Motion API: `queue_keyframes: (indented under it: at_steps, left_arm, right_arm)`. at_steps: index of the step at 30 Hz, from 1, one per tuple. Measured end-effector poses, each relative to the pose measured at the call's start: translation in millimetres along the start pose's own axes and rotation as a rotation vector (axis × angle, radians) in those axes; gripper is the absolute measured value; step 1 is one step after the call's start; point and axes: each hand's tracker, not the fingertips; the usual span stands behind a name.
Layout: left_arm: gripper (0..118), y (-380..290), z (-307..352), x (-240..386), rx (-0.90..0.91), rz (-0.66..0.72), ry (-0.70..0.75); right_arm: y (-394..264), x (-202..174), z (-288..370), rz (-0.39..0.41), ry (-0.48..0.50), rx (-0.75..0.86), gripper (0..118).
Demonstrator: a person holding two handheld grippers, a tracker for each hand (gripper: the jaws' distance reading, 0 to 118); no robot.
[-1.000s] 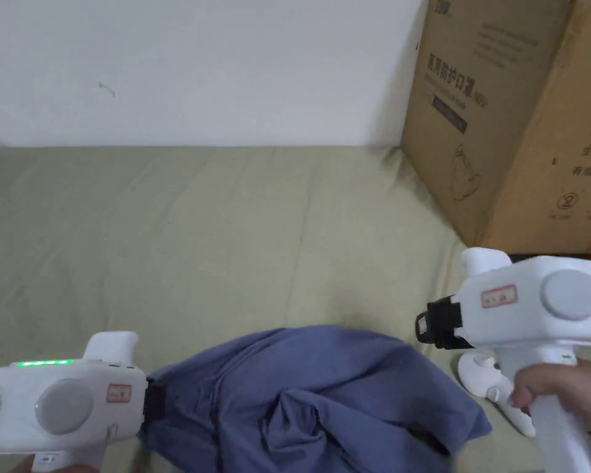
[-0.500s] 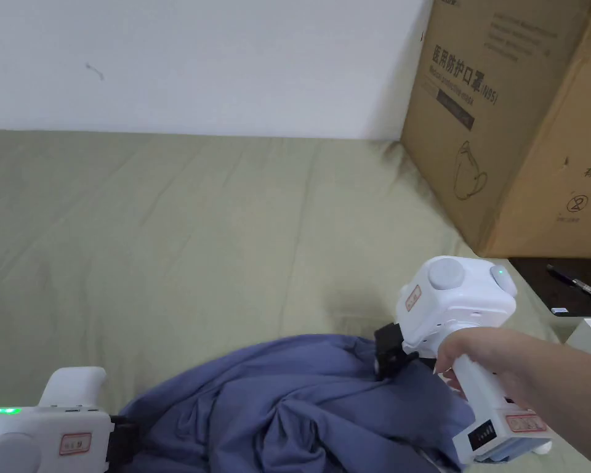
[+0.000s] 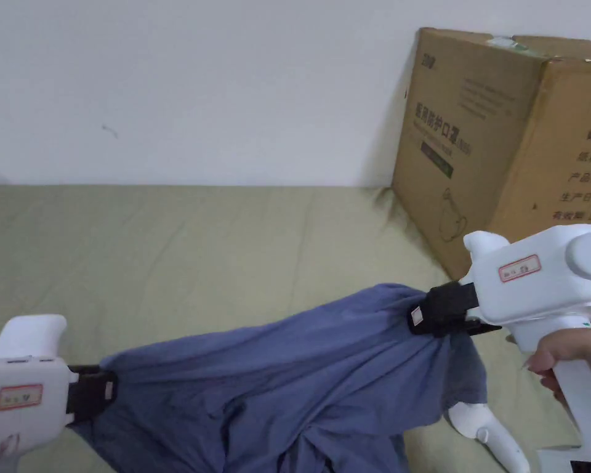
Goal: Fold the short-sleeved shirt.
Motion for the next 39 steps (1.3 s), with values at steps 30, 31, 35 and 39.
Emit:
queue_keyframes:
  at_steps: [30,31,35,39]
  left_arm:
    - [4,306,123,50,0.535,-0.132,0.256]
    - [4,311,119,50,0.55,-0.136,0.277]
    - [4,314,99,46,0.591,-0.154,0.307]
    - [4,281,57,37,0.516,-0.191,0.314]
  right_arm:
    - [247,-146,129,0.512,-0.398,0.513,16]
    - [252,-150,126,0.544,-0.413,0.528,16]
    - [255,-155,105,0.629,-0.509,0.597,16]
    - [227,-133,52,0.638,-0.53,0.608,16]
